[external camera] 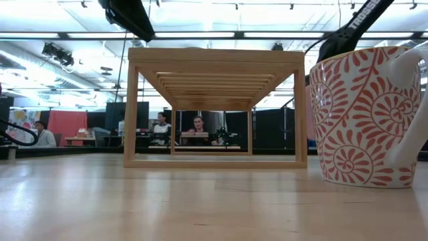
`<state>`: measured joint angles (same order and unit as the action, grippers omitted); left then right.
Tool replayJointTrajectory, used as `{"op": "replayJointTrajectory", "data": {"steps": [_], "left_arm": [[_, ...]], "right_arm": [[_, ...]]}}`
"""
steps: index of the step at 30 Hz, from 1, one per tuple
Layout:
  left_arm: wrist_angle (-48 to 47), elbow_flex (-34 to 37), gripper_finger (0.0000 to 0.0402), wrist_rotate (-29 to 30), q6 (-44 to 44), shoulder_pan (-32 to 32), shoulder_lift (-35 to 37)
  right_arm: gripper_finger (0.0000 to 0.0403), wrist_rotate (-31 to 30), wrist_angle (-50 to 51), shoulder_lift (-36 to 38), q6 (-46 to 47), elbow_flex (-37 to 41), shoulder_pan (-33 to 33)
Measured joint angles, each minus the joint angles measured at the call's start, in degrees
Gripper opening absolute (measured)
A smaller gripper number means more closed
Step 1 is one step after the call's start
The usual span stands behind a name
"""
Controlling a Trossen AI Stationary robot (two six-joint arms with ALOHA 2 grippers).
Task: Place coffee mugs
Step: Put the pink cup on the shelf aligned with the other yellow cup
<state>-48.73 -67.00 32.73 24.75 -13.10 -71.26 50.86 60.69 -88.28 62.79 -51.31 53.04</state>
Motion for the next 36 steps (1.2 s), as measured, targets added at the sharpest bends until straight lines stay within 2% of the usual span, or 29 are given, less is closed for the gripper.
{"op": "replayJointTrajectory", "data": {"steps": [4,10,21,36], "left_arm": [[0.0,0.0,0.0185,0.0,0.0,0.0,0.0],[0.0,0.0,0.0185,0.0,0.0,0.0,0.0],[0.0,0.0,0.0185,0.0,0.0,0.0,0.0],[0.0,0.0,0.0185,0.0,0.0,0.0,0.0]], "right_arm": [[0.0067,-0.6,-0.2,-1.2,-1.0,0.0,0.0],[0.0067,-4.8,-0.5,-2.9,-1.1,0.0,0.1],[0.0069,-5.0,-0.8,-5.4,-5.1,0.0,0.1],[0.0101,-4.6,-0.7,-5.3,-9.9,0.0,0.0]]}}
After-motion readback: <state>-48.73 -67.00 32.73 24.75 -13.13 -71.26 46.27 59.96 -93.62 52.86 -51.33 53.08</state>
